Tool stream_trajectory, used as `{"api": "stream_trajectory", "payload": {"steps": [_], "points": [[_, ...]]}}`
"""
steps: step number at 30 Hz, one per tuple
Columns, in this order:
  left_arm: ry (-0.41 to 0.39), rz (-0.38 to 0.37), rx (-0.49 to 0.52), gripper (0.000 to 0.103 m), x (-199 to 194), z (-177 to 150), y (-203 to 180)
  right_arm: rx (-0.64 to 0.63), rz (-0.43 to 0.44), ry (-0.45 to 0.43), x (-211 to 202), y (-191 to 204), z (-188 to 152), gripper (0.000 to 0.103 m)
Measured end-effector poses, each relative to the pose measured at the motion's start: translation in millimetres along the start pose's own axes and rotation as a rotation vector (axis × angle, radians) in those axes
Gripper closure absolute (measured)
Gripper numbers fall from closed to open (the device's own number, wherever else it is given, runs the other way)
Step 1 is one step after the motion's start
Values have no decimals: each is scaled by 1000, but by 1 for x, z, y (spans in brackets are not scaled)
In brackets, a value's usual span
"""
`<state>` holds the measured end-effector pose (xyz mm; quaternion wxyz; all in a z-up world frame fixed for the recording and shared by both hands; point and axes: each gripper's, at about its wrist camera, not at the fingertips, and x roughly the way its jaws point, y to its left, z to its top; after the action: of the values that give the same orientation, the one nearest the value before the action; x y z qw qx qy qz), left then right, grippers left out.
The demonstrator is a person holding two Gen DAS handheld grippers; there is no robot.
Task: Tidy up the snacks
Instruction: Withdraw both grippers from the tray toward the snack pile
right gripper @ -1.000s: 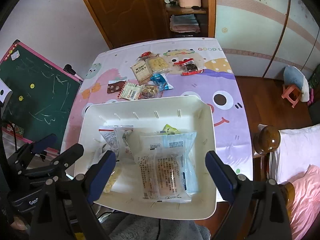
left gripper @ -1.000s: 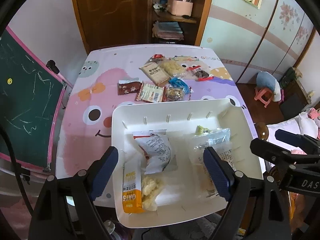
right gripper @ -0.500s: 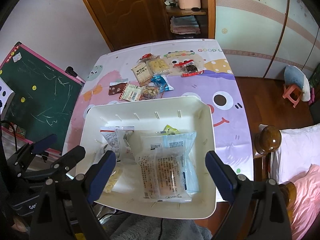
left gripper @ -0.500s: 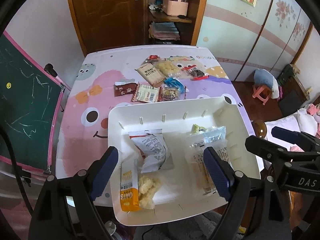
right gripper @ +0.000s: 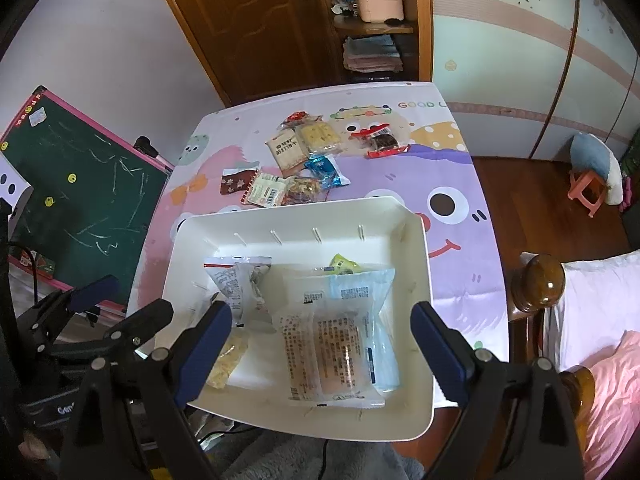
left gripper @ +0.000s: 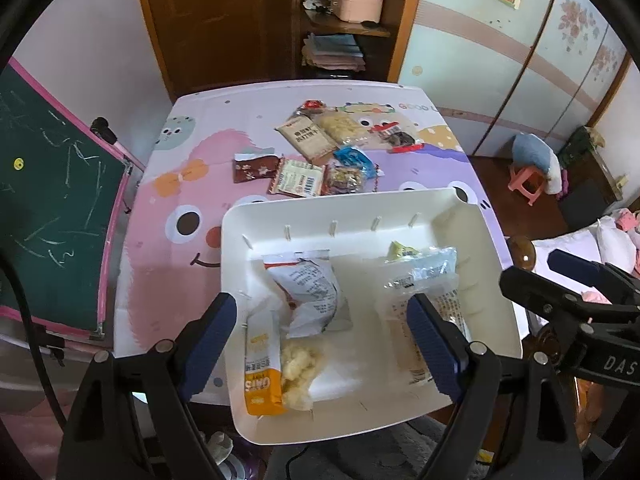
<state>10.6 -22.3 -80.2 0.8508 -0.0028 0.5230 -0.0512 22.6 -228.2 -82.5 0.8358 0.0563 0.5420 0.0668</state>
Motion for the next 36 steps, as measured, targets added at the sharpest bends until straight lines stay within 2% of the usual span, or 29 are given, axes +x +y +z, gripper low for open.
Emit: {"api": "stream_trajectory", "payload": {"steps": [6, 13, 18, 30, 33, 36], "points": [[-16, 18, 29, 17, -3, 14, 5, 8, 0, -7, -2, -5, 7, 12], [-46, 68, 107, 17, -6, 44, 16, -31, -53, -11, -4, -7, 30, 12], [-90, 139, 177, 17, -4, 76, 23, -64, -92, -19, -3, -10, 55, 12], [-93, 79, 272, 17, 21, 176, 61, -125, -149, -152, -19, -27, 177, 12], [-83, 62, 299, 16, 39, 195, 70, -137, -151, -147, -2, -35, 209, 12], [-35, 36, 333, 16, 70, 207, 78, -129, -129, -104, 29, -46, 231, 12]]}}
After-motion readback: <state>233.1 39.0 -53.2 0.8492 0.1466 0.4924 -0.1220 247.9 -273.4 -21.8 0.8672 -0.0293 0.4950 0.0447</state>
